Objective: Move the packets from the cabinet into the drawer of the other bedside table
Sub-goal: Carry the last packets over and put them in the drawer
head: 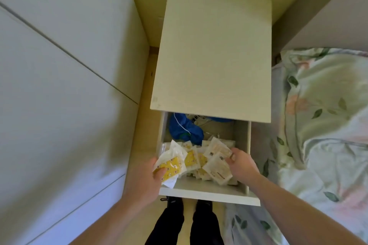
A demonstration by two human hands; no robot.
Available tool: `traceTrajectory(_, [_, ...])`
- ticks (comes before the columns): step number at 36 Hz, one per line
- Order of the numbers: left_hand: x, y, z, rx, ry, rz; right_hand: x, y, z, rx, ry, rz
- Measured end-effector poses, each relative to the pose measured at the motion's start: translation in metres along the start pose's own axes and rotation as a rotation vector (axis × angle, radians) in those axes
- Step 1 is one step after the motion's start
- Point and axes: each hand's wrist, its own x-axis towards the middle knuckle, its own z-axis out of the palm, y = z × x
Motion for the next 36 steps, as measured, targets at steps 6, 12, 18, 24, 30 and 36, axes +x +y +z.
traceTrajectory(6, [0.018, 0.010, 0.016, 0.075, -0.033, 0.030, 0.016, 0.018, 0.003, -0.301, 0.047, 0.022])
traceTrajectory(12, [0.037, 0.028, 0.021, 0.246, -0.118, 0.018, 0.008, 0.013, 0.001, -0.399, 0.024, -0.076])
traceTrajectory(18, [0.055, 0.037, 0.028, 0.523, -0.194, -0.012, -0.004, 0.013, -0.019, -0.392, -0.009, -0.046])
traceTrajectory(24, [0.069, 0.046, 0.034, 0.808, -0.311, 0.031, -0.005, 0.013, -0.031, -0.409, 0.003, -0.086])
traceTrajectory(30, [0.080, 0.047, 0.042, 0.875, -0.326, 0.078, 0.000, 0.009, -0.030, -0.386, -0.018, -0.122])
traceTrajectory(36, [0.085, 0.050, 0.046, 0.870, -0.308, 0.049, 0.007, 0.005, -0.031, -0.405, -0.065, -0.140])
